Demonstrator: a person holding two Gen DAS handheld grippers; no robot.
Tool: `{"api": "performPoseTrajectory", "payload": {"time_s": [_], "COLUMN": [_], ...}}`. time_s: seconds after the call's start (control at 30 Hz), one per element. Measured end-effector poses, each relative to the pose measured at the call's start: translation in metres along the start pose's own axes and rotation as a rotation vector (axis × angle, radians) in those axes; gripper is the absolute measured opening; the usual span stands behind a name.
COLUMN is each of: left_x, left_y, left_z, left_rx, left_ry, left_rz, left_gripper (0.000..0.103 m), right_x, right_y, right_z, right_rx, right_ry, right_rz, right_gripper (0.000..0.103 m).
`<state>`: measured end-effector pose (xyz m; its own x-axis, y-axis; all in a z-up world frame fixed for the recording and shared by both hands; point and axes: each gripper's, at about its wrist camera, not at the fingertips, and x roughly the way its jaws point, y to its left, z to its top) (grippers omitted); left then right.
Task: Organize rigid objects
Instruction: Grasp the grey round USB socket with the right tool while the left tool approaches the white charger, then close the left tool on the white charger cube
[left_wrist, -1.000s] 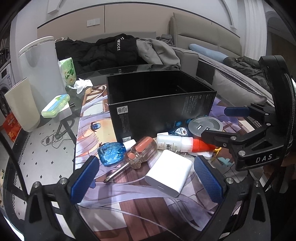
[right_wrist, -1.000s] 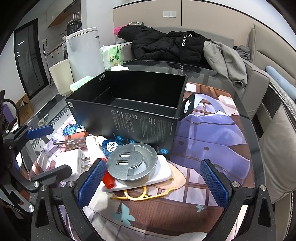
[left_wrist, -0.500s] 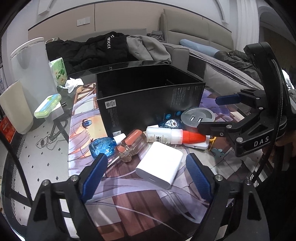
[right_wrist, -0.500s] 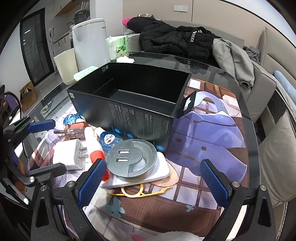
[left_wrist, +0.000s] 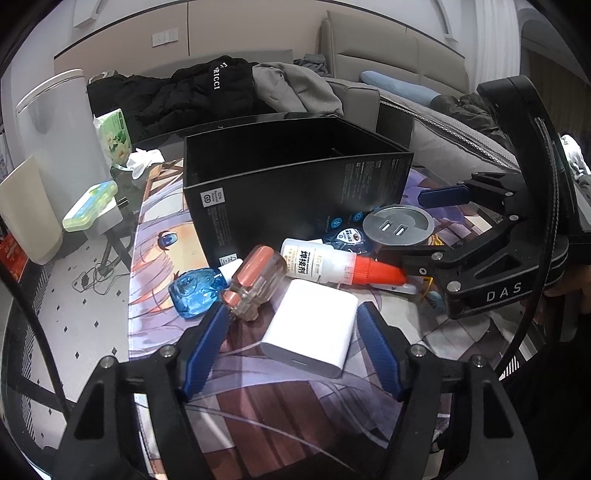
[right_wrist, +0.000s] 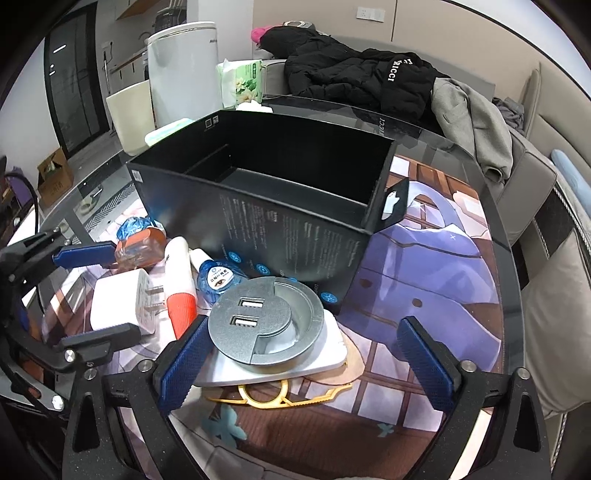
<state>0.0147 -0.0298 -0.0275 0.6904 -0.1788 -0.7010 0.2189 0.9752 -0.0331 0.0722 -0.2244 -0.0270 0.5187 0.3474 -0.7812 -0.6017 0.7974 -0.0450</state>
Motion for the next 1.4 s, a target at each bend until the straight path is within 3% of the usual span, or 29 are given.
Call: {"api": "performPoseTrajectory", "payload": {"time_s": [0.4, 1.03, 1.13, 1.17, 1.4], "left_x": [0.0, 0.001, -0.001, 0.0, -0.002], "left_y": [0.0, -0.005, -0.004, -0.003, -0.001], "left_z": [-0.001, -0.003, -0.003, -0.003, 0.0], "left_rx": [0.017, 0.039, 0.038, 0.029, 0.008], "left_ry": [0.0, 0.004, -0.008, 0.002, -0.002], "left_rz": [0.019, 0.031, 0.036, 0.012, -0.002], "left_gripper": [0.069, 0.074, 0.06, 0.042, 0.04], "right_x": [-0.001, -0.024, -0.028, -0.028, -0.039], "right_y": [0.008, 0.007, 0.006, 0.005, 0.0], "right_z": [-0.001, -0.005, -0.004, -0.004, -0.002], "right_rx": [-0.004, -0.008, -0.002, -0.002, 0.011], "right_ry": [-0.017, -0.079, -0.089, -0.091, -0.131], "right_rz": [0.052, 0.023, 0.021, 0.02, 0.014], "right_gripper": [0.058, 0.058, 0.058, 0.058, 0.058]}}
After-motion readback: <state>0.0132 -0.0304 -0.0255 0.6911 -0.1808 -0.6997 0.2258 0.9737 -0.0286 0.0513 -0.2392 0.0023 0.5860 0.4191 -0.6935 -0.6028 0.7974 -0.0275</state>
